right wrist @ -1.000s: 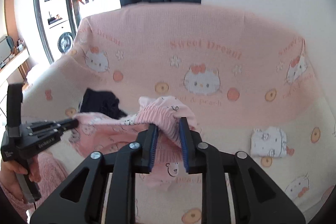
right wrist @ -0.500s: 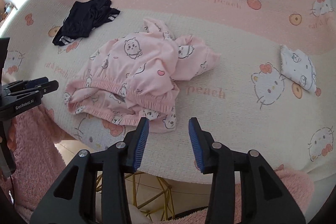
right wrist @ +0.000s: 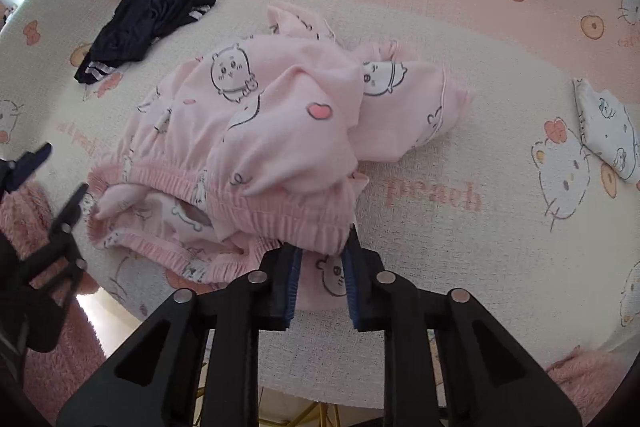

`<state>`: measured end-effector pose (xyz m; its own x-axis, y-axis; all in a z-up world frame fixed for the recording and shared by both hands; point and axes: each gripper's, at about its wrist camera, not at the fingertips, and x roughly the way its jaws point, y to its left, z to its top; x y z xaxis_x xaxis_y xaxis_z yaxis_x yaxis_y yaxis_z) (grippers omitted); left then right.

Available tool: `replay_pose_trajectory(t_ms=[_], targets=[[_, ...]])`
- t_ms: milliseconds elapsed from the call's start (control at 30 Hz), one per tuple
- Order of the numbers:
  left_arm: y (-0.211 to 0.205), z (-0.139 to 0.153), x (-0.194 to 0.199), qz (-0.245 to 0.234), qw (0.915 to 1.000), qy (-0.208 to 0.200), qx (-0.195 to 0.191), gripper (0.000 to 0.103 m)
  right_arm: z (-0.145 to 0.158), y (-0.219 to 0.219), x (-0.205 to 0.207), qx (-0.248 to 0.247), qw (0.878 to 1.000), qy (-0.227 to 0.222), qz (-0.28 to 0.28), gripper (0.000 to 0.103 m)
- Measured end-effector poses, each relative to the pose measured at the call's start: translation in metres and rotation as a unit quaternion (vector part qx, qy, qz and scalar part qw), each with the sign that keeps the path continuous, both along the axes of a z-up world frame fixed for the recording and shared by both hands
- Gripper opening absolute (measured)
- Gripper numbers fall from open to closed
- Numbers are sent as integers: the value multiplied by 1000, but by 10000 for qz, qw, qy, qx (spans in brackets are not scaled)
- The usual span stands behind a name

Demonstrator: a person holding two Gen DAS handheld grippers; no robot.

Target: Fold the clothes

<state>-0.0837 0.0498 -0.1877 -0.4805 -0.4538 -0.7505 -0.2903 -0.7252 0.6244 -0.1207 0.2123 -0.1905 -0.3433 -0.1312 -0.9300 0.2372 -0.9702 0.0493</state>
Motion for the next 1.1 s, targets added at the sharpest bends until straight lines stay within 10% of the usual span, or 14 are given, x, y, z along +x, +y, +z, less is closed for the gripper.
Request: replay_pose_trajectory(t_ms=[133, 267, 467, 567, 667, 800, 933, 1100], targets=[[-19, -4, -9, 335, 9888, -494, 1368, 48, 36, 15, 8, -196, 9984, 475, -246, 14], [-40, -7, -24, 923, 9414, -1019, 3081, 48, 72, 30, 12, -255, 9946, 872, -510, 14], [-32, 17, -27, 717, 9393, -587, 3304, 48, 109, 38, 15, -401, 9905, 1181, -570, 13], [-16, 22, -29, 465, 9709, -165, 2344, 46, 116, 41, 21, -546, 9894, 1221, -570, 13], [4, 7, -32, 41, 9935, -135, 1131, 21, 97, 40, 22, -548, 9922, 950, -601, 13], [10, 2, -33, -52, 9949, -206, 986, 8, 60, 30, 19, -324, 9963, 518, -598, 20], [-4, 17, -27, 322, 9850, -217, 1680, 5, 37, 30, 16, -308, 9965, 225, -749, 53], [3, 23, -19, 40, 9985, 249, 481, 5, 7, 34, 8, 44, 9962, -58, -862, 53]])
